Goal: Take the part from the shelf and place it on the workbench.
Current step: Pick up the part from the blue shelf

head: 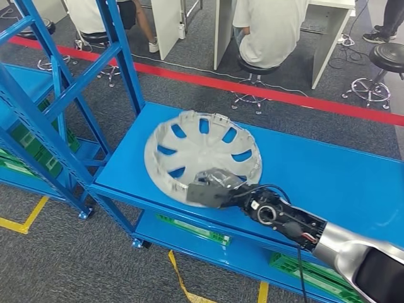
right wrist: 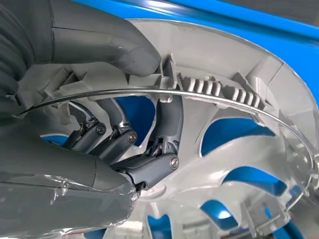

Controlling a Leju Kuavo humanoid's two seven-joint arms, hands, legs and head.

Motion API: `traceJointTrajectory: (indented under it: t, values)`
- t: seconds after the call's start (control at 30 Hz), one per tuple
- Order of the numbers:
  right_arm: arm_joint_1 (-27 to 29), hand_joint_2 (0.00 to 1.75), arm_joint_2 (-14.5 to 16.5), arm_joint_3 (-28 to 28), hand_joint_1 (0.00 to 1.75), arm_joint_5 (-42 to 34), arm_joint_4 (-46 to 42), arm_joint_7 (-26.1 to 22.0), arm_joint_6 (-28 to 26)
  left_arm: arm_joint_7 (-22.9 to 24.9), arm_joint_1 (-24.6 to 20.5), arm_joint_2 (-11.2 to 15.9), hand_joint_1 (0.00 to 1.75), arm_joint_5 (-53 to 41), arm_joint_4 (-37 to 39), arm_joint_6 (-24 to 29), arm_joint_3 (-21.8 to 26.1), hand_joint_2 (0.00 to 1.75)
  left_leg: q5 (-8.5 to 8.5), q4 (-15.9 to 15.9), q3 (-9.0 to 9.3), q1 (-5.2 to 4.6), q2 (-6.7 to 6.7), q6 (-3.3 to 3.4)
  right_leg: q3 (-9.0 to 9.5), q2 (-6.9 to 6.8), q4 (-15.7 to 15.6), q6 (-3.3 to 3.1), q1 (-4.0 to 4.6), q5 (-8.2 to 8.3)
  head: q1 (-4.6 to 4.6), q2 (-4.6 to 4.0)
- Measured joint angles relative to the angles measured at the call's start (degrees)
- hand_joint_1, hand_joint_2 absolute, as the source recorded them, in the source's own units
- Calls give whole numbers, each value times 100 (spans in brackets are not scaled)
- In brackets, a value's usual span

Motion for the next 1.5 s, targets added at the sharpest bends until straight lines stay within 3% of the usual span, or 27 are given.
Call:
traceJointTrajectory:
  t: [0.1,0.2,0.7,0.83,1.0,1.33,1.5]
  values:
    - [182,175,19,-351,175,-928,-245,-804,-395,-1,8,0,0,87,0,59,1,175,0,0,0,0,3,0,0,5,0,0,0,0,3,0]
    - [342,175,30,-640,175,-1625,-577,-1248,-487,-1,9,0,0,119,0,100,1,175,0,0,0,0,2,0,-1,4,0,0,0,0,0,0]
    - [965,175,50,-1340,175,-2873,-2050,-2007,-511,-15,9,-2,0,196,0,210,1,175,-1,-1,-5,1,0,0,-6,-1,0,1,1,-2,-1,0]
    - [1165,175,99,-1427,175,-3517,-2365,-2433,-74,20,8,-4,0,207,0,258,1,175,-1,-1,-9,1,-1,0,-7,-1,-1,2,1,-3,-1,0]
    - [1501,175,356,-1471,175,-4625,-2698,-3161,1052,72,2,-4,0,209,0,300,1,175,-3,-2,-9,1,0,-2,-8,1,0,-2,2,-6,-1,0]
    - [1717,175,797,-1338,175,-4850,-2788,-3149,1520,78,-3,2,0,242,0,313,-1,175,-5,-7,-8,2,0,-6,-11,-1,0,-9,3,-13,-2,0]
    - [1744,175,1011,-1192,175,-5438,-2676,-3249,2196,86,-10,3,0,277,0,313,-5,175,-6,-7,-10,1,-1,-7,-8,-1,0,-10,3,-13,3,0]
